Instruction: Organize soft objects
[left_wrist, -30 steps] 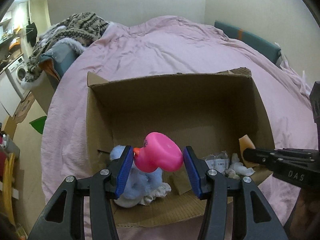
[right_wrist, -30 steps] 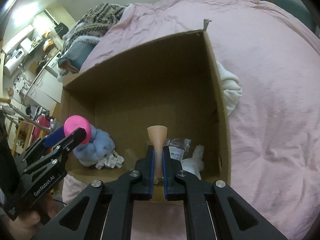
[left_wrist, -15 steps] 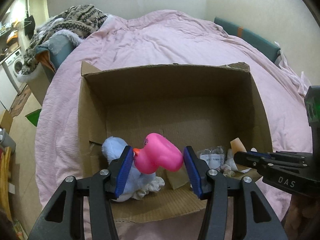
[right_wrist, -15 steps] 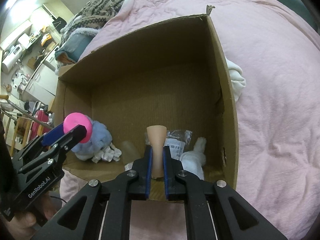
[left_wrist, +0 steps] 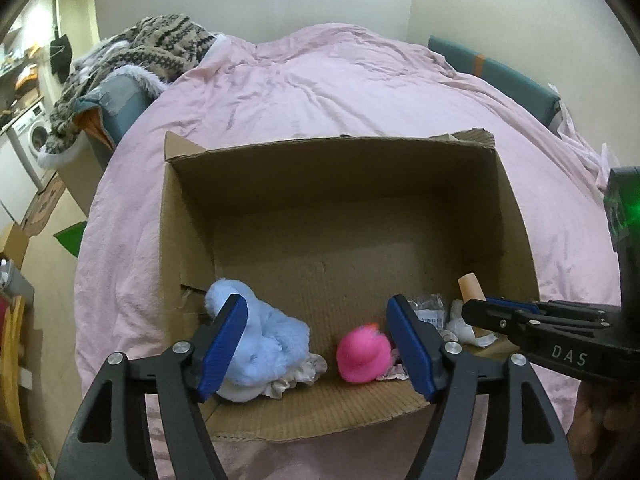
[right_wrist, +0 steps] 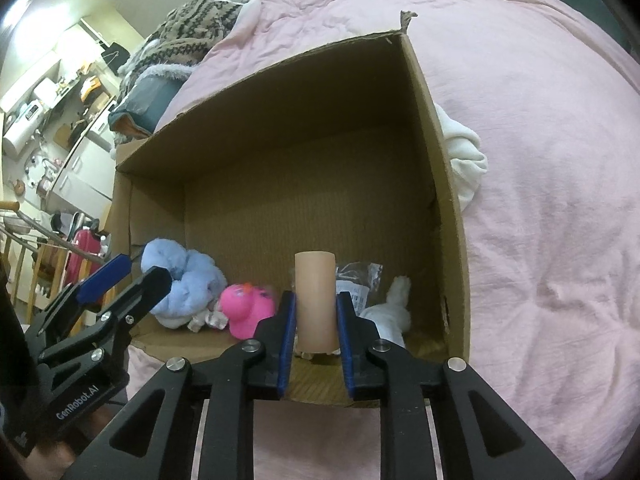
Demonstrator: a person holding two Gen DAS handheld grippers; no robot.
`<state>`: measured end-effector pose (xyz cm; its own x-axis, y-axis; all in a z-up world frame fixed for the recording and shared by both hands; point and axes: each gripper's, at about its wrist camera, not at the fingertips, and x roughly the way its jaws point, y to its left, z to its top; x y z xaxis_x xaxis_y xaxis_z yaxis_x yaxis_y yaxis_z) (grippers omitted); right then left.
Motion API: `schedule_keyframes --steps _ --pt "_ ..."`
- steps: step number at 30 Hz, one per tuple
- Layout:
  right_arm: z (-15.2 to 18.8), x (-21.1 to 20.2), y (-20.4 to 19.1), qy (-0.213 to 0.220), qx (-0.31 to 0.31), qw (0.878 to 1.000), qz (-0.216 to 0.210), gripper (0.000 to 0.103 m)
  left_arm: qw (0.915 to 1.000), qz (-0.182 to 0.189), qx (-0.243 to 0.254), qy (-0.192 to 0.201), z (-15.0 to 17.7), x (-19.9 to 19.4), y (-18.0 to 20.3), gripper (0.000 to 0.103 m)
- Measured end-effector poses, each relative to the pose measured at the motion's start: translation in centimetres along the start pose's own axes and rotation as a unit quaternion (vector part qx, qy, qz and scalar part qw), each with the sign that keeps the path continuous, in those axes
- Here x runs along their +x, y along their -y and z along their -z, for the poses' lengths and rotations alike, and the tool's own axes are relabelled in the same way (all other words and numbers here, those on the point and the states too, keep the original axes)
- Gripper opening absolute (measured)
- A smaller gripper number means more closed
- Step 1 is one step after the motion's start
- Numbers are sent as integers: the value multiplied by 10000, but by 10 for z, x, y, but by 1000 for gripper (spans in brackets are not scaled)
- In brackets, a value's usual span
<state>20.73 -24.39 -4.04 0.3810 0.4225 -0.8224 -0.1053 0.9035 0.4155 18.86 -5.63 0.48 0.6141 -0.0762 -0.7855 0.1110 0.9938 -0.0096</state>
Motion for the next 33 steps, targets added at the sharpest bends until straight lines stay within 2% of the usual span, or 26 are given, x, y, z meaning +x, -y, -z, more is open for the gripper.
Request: schedule_keyframes --steps 3,7,9,10,11,12,15,16,18,21,23,25,33 --pt "-1 -3 -2 75 -43 10000 29 22 9998 -172 -93 -27 -2 -1 -5 70" --pt "-2 -4 -1 74 9 10000 1 23 9998 -124 -146 -31 -4 -4 -8 70" --pt "-3 -6 0 110 27 9999 -2 31 9997 -144 -194 22 -4 -7 -9 70" --pt "-3 -8 1 145 39 9999 -14 44 9997 -132 -214 36 -4 -8 -10 70" --pt "-4 -10 1 199 66 9998 -38 66 9996 -123 -253 62 -4 -10 -11 70" --pt "-4 -13 2 279 101 9995 -65 72 9995 -142 -287 78 -4 -12 -12 70" --pt "-7 -22 -1 462 107 9989 -55 73 9989 -240 -374 146 -4 -19 -14 84" --pt "-8 -25 -1 511 98 9986 -51 74 9987 -246 -392 200 -3 -23 -15 85" --pt "-7 -34 -3 701 81 9975 -54 79 9986 -212 -394 274 -2 -31 -15 86" --pt "-5 -48 -5 931 18 9957 -25 88 9981 -198 -389 424 -1 -43 -16 95" --pt "-2 -58 -5 1064 33 9943 -8 99 9975 -230 -349 573 0 -54 -16 98" --pt "5 -70 -4 1190 63 9929 8 101 9966 -278 -356 683 0 -63 -19 102" --pt "30 -101 -7 1620 -69 9863 295 103 9925 -528 -581 938 10 -99 -38 102"
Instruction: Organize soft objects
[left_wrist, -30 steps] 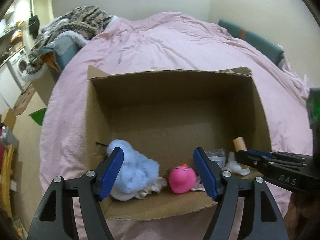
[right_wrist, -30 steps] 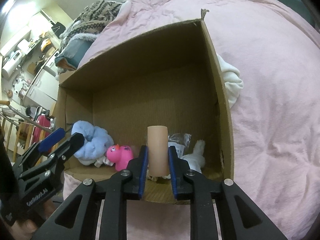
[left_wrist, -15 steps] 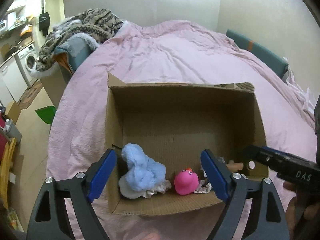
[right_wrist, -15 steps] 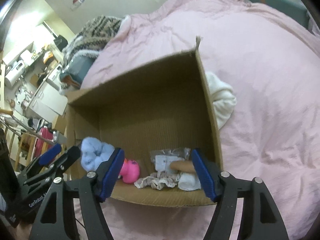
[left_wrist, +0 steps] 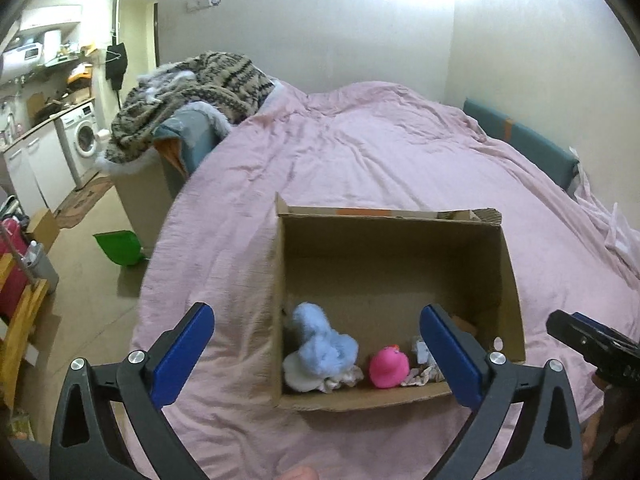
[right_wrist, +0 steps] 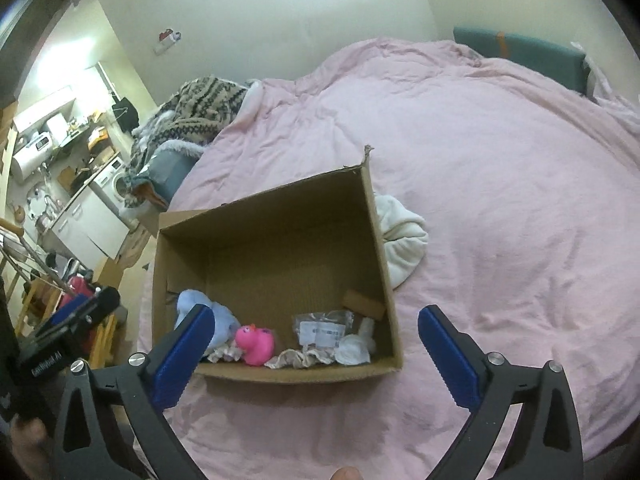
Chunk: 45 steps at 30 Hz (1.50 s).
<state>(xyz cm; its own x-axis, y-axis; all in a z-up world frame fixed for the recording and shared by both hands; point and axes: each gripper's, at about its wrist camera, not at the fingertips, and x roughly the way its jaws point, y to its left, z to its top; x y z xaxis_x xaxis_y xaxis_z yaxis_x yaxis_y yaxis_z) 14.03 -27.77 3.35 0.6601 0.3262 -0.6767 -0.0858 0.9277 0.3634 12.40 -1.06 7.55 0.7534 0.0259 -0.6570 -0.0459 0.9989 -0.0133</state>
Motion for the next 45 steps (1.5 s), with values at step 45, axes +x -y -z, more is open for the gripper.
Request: schedule_keyframes --steps 45 --pt "44 -4 -32 175 -843 9947 561 103 9972 106 -223 -701 59 -4 -4 102"
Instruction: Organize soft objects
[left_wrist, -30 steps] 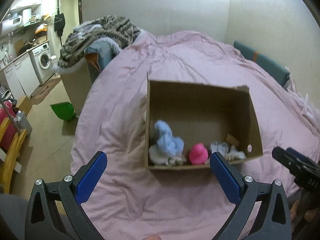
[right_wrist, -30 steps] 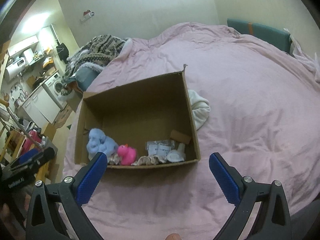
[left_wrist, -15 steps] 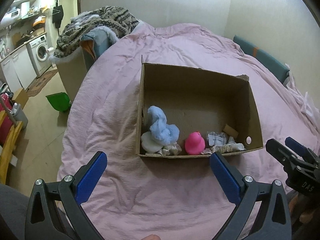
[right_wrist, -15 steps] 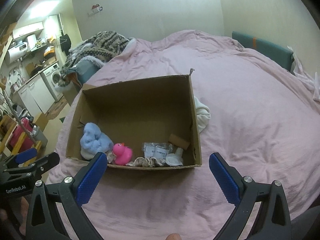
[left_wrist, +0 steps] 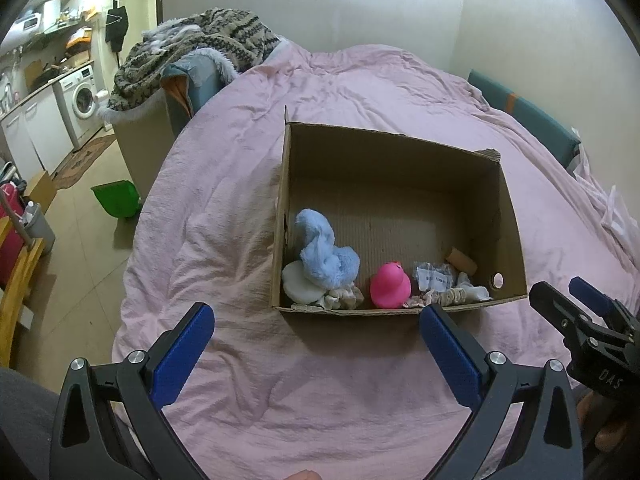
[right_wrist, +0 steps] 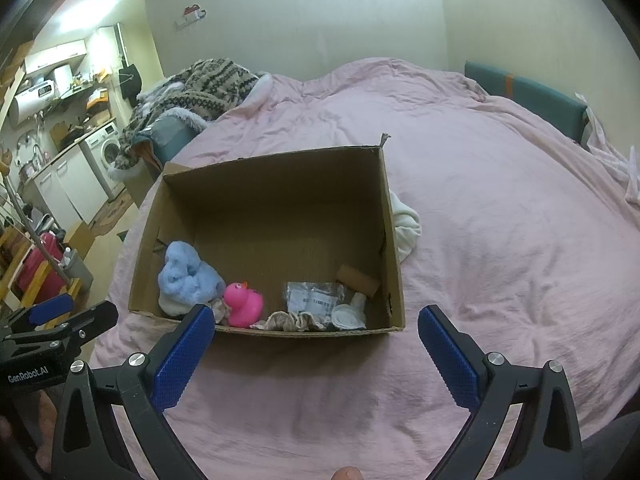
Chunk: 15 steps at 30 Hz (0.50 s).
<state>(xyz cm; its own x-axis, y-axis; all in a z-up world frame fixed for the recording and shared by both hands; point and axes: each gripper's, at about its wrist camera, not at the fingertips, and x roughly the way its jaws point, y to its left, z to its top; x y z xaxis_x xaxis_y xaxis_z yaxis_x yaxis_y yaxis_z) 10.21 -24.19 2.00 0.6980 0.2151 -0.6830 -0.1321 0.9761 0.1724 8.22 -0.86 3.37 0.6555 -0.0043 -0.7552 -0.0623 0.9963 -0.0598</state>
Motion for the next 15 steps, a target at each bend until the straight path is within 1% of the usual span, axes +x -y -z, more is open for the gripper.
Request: schedule_keyframes --steps 15 --pt "0 0 0 -13 -15 10000 -2 103 9999 17 -100 -78 2 3 -5 102"
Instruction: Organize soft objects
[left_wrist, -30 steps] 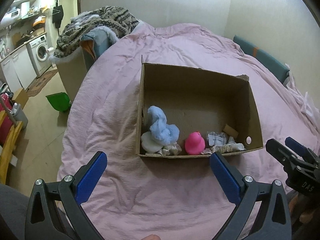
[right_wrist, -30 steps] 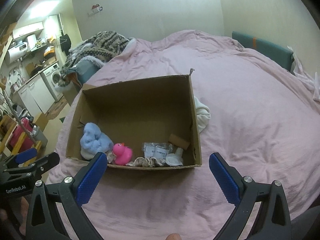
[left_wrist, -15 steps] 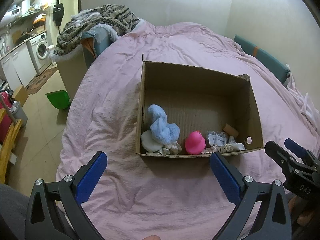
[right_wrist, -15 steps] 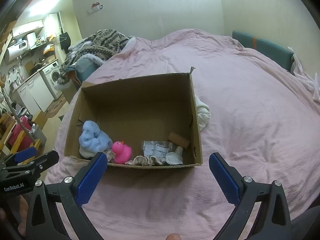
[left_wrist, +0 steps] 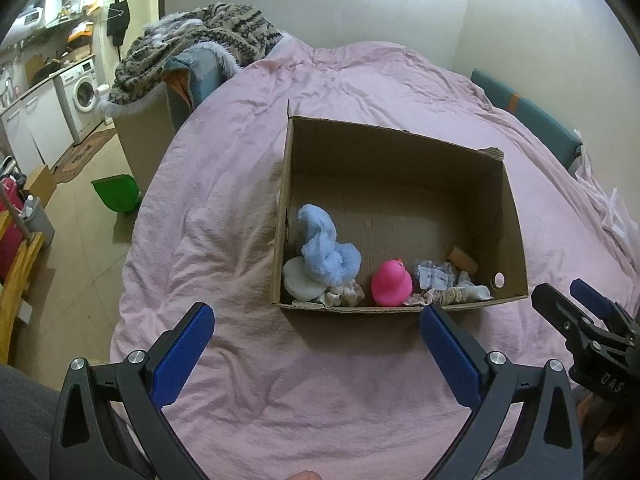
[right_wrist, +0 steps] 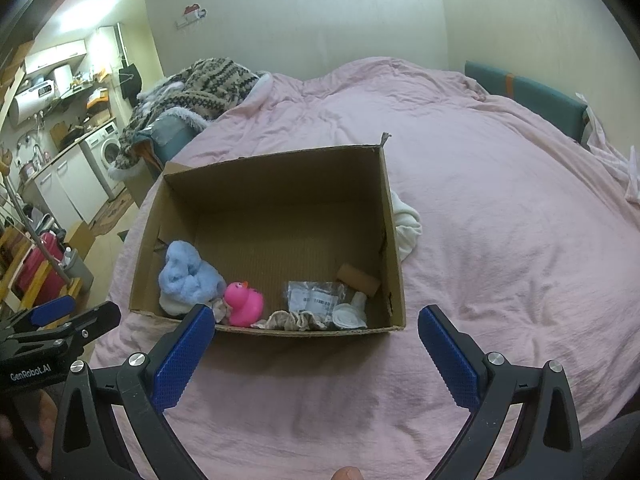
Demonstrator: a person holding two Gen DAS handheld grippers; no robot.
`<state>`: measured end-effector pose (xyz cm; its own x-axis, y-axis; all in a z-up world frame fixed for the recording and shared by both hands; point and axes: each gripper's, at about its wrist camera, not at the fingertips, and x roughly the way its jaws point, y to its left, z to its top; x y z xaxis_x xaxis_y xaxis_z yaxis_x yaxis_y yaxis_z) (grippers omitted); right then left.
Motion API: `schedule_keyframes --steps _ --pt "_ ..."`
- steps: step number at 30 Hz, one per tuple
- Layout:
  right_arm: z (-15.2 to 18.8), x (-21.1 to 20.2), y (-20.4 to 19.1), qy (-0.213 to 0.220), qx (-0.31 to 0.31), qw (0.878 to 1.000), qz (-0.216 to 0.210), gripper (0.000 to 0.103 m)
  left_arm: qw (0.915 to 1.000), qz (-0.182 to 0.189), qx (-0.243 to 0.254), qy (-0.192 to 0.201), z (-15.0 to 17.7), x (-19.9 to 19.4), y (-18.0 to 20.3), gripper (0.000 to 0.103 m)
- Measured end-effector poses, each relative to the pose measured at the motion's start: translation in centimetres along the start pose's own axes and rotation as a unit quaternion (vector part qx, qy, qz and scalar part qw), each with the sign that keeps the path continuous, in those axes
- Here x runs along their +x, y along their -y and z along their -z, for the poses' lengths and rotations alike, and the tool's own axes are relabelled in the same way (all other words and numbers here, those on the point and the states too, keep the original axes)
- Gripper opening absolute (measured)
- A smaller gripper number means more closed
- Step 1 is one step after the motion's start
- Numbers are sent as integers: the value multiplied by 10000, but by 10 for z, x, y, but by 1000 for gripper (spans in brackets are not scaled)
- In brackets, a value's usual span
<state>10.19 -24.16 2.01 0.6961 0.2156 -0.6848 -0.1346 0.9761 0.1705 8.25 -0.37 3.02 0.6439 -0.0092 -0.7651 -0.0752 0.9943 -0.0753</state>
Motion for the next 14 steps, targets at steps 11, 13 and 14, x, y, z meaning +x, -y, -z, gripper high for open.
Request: schedule_keyframes --steps 11,13,14 --pt "0 -2 -2 44 6 10000 -53 103 10000 11 -66 -18 -1 0 0 102" --pt "1 -2 -3 32 5 10000 -67 103 10000 -14 -50 -6 0 -1 0 102" --pt "0 -3 -2 28 19 10000 -85 103 10000 -19 -43 -18 0 0 0 102"
